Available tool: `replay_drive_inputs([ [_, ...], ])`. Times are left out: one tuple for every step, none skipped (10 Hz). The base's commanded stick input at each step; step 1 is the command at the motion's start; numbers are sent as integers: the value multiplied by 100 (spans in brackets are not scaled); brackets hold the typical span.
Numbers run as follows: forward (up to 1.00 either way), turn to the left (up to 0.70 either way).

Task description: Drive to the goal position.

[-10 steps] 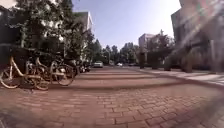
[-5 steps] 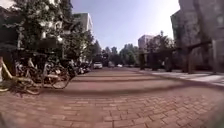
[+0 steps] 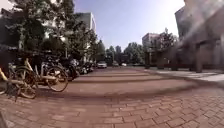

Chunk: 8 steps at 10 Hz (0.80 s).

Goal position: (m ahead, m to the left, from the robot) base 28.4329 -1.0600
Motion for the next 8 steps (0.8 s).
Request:
replay_drive_inputs([
  [70, 0],
  [70, 0],
  [70, 0],
  [70, 0],
  [70, 0],
  [70, 0],
  [70, 0],
  [70, 0],
])
